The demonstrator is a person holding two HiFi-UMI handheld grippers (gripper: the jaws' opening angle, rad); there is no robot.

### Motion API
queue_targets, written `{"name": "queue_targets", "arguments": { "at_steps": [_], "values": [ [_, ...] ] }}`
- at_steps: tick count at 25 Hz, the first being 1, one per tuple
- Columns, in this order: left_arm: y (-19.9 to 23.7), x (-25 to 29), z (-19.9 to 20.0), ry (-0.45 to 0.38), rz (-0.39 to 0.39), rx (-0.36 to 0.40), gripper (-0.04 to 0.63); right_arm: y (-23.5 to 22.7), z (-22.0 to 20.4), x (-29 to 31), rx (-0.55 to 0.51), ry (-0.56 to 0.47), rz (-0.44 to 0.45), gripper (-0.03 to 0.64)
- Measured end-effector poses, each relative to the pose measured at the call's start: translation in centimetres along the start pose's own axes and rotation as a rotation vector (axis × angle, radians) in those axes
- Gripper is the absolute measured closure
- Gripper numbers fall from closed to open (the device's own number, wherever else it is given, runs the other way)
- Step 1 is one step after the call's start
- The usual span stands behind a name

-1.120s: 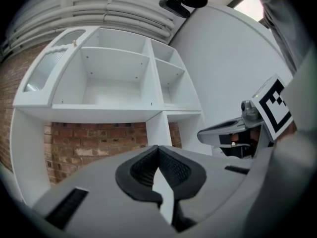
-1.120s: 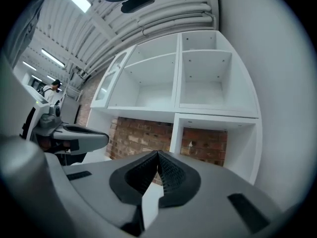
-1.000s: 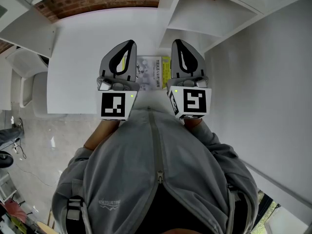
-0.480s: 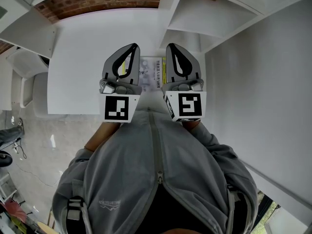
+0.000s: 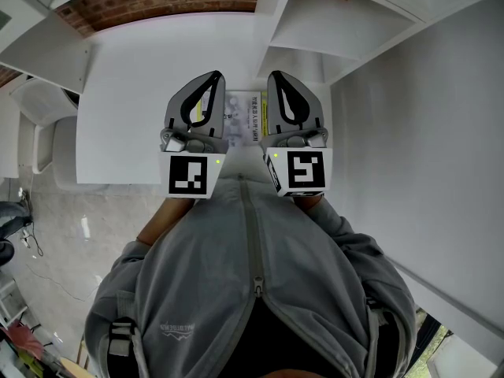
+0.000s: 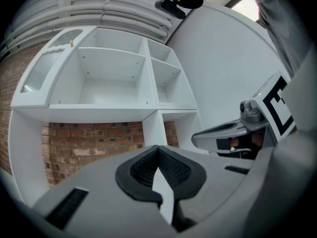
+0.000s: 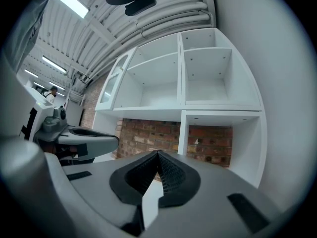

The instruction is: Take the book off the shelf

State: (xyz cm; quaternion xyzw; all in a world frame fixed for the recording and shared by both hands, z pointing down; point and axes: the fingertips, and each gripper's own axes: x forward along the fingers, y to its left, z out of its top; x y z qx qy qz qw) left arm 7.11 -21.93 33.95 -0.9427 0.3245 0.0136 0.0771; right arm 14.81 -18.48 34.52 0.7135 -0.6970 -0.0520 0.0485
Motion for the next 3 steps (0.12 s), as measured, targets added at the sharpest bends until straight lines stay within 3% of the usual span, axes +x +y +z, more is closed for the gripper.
{"name": "queue_targets", "arguments": {
  "at_steps": [3],
  "values": [
    [-0.1, -0.07, 0.02, -0.001, 0.0, 0.004, 0.589, 0.02, -0.1, -0.11, -0.001, 0.002, 0.0, 0.591]
  ]
}}
